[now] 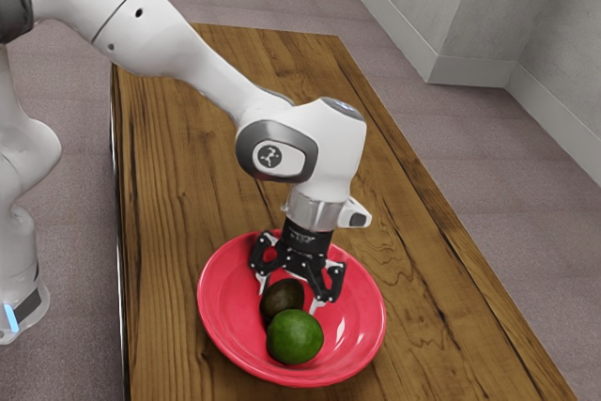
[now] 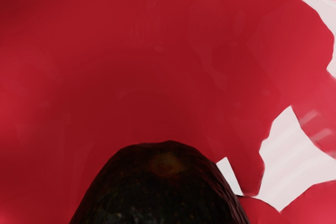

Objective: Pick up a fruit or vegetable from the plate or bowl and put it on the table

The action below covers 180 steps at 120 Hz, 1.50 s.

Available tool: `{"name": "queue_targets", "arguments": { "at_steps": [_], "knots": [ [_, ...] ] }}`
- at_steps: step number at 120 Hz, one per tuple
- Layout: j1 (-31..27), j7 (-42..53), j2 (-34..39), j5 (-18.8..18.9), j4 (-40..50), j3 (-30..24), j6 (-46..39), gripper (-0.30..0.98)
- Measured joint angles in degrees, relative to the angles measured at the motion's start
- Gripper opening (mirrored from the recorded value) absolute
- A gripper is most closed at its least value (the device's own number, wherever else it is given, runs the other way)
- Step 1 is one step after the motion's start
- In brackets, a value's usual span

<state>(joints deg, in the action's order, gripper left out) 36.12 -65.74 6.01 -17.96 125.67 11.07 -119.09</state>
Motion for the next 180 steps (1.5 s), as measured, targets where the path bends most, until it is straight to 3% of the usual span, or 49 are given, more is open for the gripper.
{"name": "queue_targets", "arguments": {
  "at_steps": [32, 78, 105, 125, 148, 162, 180],
  "knots": [
    [0.2, -0.1, -0.7, -0.5, -0.1, 0.0, -0.5, 0.41],
    [-1.1, -0.6, 3.6, 1.8, -2.1, 0.0, -0.6, 0.36],
    [-17.7, -0.1, 8.1, 5.1, -4.9, 0.0, -0.2, 0.37],
    [-28.5, 0.4, 6.1, 5.5, -8.7, 0.0, 0.0, 0.37],
    [-30.8, 0.5, 4.1, 5.6, -10.5, 0.0, 0.1, 0.37],
    [-31.0, 0.6, 4.3, 5.6, -10.5, 0.1, 0.0, 0.54],
    [-31.0, 0.7, 4.7, 5.5, -10.4, 0.4, 0.0, 0.64]
  ]
}}
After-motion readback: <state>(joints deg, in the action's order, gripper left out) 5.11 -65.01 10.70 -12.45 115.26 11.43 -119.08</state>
